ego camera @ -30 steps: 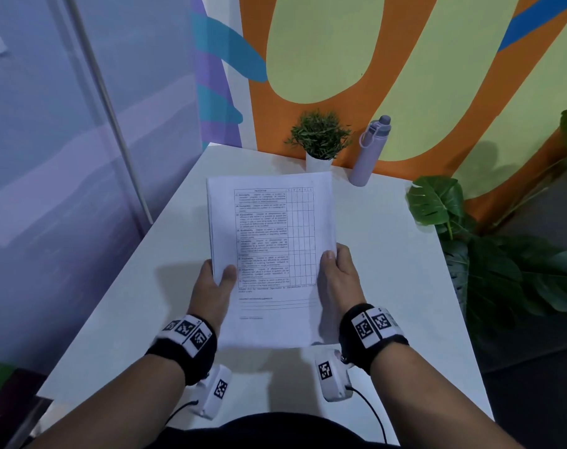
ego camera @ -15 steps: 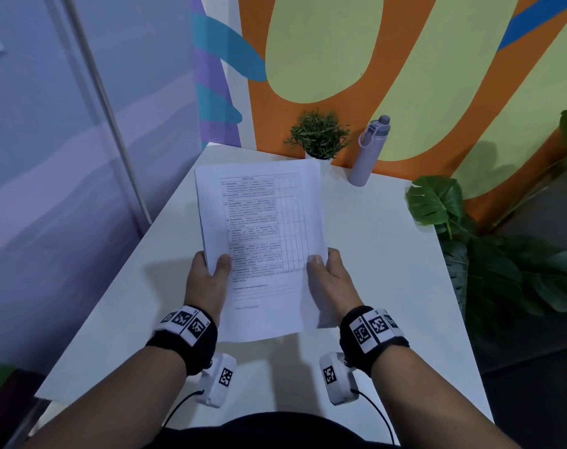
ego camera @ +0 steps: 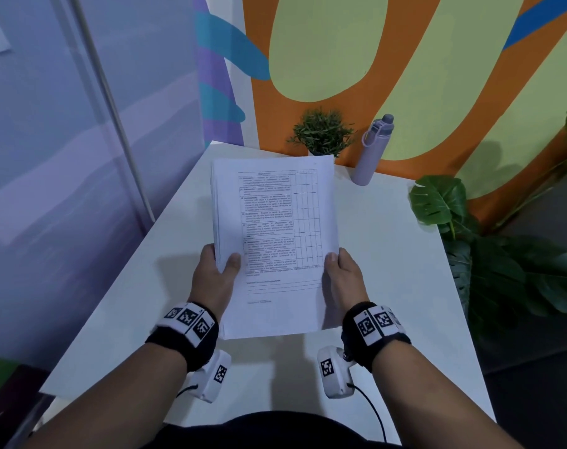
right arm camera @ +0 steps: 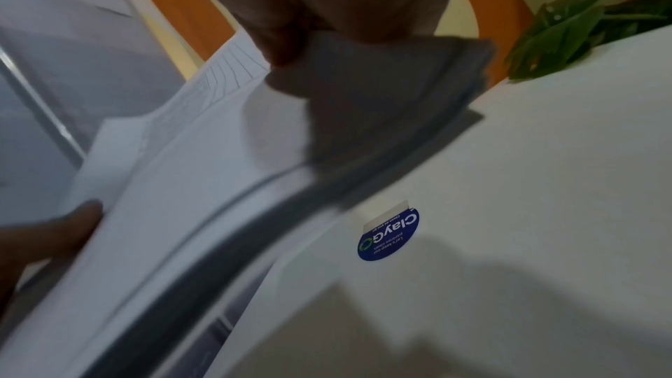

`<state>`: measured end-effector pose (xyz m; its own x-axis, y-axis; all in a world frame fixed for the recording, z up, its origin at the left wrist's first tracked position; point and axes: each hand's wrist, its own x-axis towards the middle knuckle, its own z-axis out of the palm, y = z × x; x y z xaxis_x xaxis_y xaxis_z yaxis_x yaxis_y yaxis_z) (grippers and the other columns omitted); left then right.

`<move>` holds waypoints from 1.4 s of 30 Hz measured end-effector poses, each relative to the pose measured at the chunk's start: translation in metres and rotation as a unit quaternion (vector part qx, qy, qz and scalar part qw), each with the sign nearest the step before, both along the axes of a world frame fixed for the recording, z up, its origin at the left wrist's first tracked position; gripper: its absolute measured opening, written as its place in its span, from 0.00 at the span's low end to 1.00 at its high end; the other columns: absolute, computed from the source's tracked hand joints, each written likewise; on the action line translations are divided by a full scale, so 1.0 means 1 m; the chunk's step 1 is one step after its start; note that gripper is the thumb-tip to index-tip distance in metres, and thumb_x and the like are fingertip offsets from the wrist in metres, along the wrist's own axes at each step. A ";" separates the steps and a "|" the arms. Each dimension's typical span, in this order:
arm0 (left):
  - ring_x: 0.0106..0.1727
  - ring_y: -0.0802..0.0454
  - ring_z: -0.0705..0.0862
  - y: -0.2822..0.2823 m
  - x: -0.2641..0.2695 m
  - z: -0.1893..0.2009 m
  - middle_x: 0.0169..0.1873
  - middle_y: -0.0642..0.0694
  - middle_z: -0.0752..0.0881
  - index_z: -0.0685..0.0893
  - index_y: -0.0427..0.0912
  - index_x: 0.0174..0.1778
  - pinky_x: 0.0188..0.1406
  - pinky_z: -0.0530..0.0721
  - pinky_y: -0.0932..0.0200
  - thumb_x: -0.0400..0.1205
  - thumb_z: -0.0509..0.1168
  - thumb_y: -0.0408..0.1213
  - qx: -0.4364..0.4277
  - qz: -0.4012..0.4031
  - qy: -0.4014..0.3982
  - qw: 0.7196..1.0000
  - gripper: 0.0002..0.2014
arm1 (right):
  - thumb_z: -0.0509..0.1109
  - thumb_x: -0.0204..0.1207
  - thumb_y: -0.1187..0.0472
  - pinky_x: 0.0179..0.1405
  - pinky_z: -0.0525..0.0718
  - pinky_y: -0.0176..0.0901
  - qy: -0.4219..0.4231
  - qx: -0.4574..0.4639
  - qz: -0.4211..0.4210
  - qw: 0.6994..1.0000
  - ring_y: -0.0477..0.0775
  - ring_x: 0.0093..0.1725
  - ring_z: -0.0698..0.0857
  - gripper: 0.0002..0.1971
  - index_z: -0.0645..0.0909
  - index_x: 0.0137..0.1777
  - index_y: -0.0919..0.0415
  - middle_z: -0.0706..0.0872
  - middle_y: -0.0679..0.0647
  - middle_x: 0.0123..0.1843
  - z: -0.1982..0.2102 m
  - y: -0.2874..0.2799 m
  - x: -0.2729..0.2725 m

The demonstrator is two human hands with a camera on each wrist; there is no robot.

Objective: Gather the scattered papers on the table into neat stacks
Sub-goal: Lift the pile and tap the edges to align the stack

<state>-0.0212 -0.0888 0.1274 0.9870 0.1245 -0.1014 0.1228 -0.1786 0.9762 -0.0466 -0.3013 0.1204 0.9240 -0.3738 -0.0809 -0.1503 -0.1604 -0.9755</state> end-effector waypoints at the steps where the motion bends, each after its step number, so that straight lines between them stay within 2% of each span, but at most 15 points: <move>1: 0.52 0.45 0.84 0.000 0.000 0.001 0.49 0.49 0.83 0.74 0.47 0.56 0.54 0.82 0.51 0.82 0.63 0.40 0.012 -0.004 -0.001 1.000 0.08 | 0.57 0.84 0.65 0.24 0.62 0.29 -0.002 0.013 -0.003 1.000 0.40 0.25 0.60 0.19 0.57 0.32 0.54 0.60 0.49 0.31 -0.001 -0.001 0.000; 4: 0.51 0.45 0.82 -0.001 0.000 0.005 0.49 0.48 0.82 0.73 0.47 0.54 0.51 0.78 0.55 0.83 0.60 0.35 0.034 0.009 -0.011 0.999 0.06 | 0.58 0.84 0.65 0.24 0.62 0.29 0.004 0.044 -0.004 0.999 0.40 0.25 0.60 0.19 0.58 0.32 0.54 0.60 0.48 0.31 -0.002 0.001 -0.002; 7: 0.51 0.45 0.81 -0.005 -0.003 0.008 0.50 0.46 0.81 0.73 0.43 0.58 0.51 0.76 0.56 0.84 0.57 0.33 0.043 0.021 -0.015 0.999 0.08 | 0.57 0.82 0.58 0.34 0.67 0.34 0.033 0.081 0.020 0.996 0.44 0.31 0.63 0.14 0.60 0.35 0.53 0.63 0.46 0.32 0.000 0.006 -0.004; 10: 0.51 0.46 0.80 -0.008 -0.005 0.007 0.52 0.46 0.81 0.72 0.41 0.61 0.51 0.76 0.56 0.85 0.53 0.33 0.048 0.015 -0.017 0.999 0.10 | 0.60 0.75 0.49 0.60 0.80 0.53 0.062 0.062 0.032 0.996 0.51 0.41 0.74 0.13 0.66 0.38 0.58 0.74 0.51 0.39 -0.003 0.006 -0.003; 12: 0.50 0.46 0.80 -0.008 -0.004 0.007 0.50 0.46 0.81 0.72 0.43 0.58 0.50 0.76 0.57 0.85 0.54 0.34 0.048 0.014 -0.017 0.999 0.08 | 0.61 0.73 0.48 0.69 0.77 0.66 0.068 0.057 0.042 0.995 0.58 0.50 0.82 0.15 0.72 0.46 0.60 0.82 0.57 0.46 -0.008 0.002 -0.003; 15: 0.46 0.47 0.80 -0.004 0.001 0.006 0.45 0.48 0.81 0.72 0.47 0.53 0.48 0.75 0.58 0.84 0.57 0.33 0.036 0.011 -0.007 0.999 0.06 | 0.61 0.78 0.59 0.65 0.82 0.57 0.047 0.059 0.055 0.996 0.57 0.58 0.85 0.08 0.78 0.53 0.53 0.88 0.54 0.55 0.006 0.004 -0.008; 18: 0.47 0.50 0.79 -0.003 -0.002 -0.001 0.44 0.54 0.81 0.73 0.48 0.59 0.51 0.74 0.58 0.84 0.57 0.30 0.034 -0.013 0.006 0.999 0.11 | 0.57 0.80 0.66 0.66 0.81 0.51 0.035 0.074 0.062 0.995 0.51 0.62 0.84 0.17 0.77 0.59 0.42 0.87 0.47 0.60 0.007 0.007 -0.009; 23: 0.54 0.48 0.77 -0.003 -0.011 -0.024 0.54 0.48 0.78 0.73 0.42 0.70 0.55 0.71 0.57 0.83 0.58 0.28 0.042 -0.022 0.042 0.998 0.19 | 0.57 0.79 0.66 0.69 0.79 0.55 0.044 0.081 0.045 0.995 0.52 0.65 0.83 0.24 0.77 0.57 0.31 0.86 0.45 0.62 -0.012 0.010 -0.016; 26: 0.57 0.45 0.78 -0.001 -0.015 -0.038 0.54 0.46 0.79 0.73 0.43 0.71 0.56 0.71 0.56 0.83 0.58 0.28 0.051 -0.043 0.065 0.996 0.19 | 0.57 0.80 0.68 0.69 0.78 0.59 0.065 0.090 0.028 0.993 0.54 0.64 0.83 0.25 0.77 0.57 0.31 0.86 0.45 0.61 -0.020 0.011 -0.020; 31: 0.60 0.48 0.77 0.001 -0.020 -0.045 0.57 0.48 0.78 0.69 0.44 0.74 0.61 0.70 0.57 0.83 0.60 0.32 0.059 -0.061 0.087 0.993 0.22 | 0.59 0.77 0.72 0.69 0.78 0.59 0.050 0.120 0.027 0.991 0.56 0.65 0.82 0.24 0.77 0.67 0.45 0.87 0.51 0.63 -0.028 0.007 -0.023; 33: 0.56 0.52 0.75 0.000 -0.020 -0.041 0.51 0.57 0.78 0.72 0.48 0.69 0.59 0.70 0.59 0.82 0.62 0.32 0.055 -0.061 0.073 0.994 0.20 | 0.64 0.72 0.67 0.67 0.80 0.60 0.037 0.120 0.024 0.992 0.58 0.64 0.83 0.22 0.78 0.62 0.44 0.87 0.52 0.60 -0.027 0.006 -0.023; 36: 0.49 0.55 0.78 -0.001 -0.018 -0.031 0.44 0.60 0.79 0.71 0.64 0.46 0.49 0.75 0.62 0.77 0.67 0.26 0.002 -0.032 0.023 0.999 0.22 | 0.68 0.65 0.66 0.58 0.80 0.52 -0.011 0.131 0.009 0.991 0.57 0.59 0.82 0.22 0.75 0.57 0.44 0.85 0.53 0.56 -0.016 0.003 -0.020; 38: 0.53 0.50 0.80 -0.001 -0.016 -0.025 0.49 0.51 0.81 0.72 0.64 0.43 0.53 0.78 0.59 0.73 0.68 0.23 -0.032 0.002 -0.022 0.999 0.25 | 0.67 0.66 0.69 0.59 0.79 0.47 -0.060 0.111 0.012 0.992 0.51 0.59 0.80 0.28 0.71 0.61 0.39 0.81 0.51 0.60 -0.004 -0.001 -0.015; 40: 0.56 0.48 0.81 -0.002 -0.013 -0.019 0.51 0.50 0.82 0.73 0.67 0.44 0.58 0.79 0.54 0.74 0.68 0.24 -0.051 0.019 -0.058 0.997 0.26 | 0.64 0.72 0.75 0.64 0.78 0.37 -0.112 0.048 0.038 0.992 0.46 0.62 0.78 0.36 0.67 0.67 0.31 0.78 0.50 0.65 0.010 -0.004 -0.011; 42: 0.58 0.51 0.81 -0.005 -0.009 -0.014 0.51 0.53 0.82 0.74 0.68 0.45 0.63 0.78 0.53 0.76 0.66 0.25 -0.076 0.019 -0.080 0.994 0.25 | 0.58 0.73 0.81 0.63 0.73 0.24 -0.161 -0.042 0.060 0.984 0.35 0.63 0.77 0.37 0.67 0.70 0.37 0.77 0.51 0.63 0.021 -0.003 -0.006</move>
<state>-0.0302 -0.0937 0.1137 0.9869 0.1574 0.0350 -0.0314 -0.0248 0.9992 -0.0525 -0.3047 0.1409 0.9344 -0.2529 0.2508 0.1903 -0.2408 -0.9517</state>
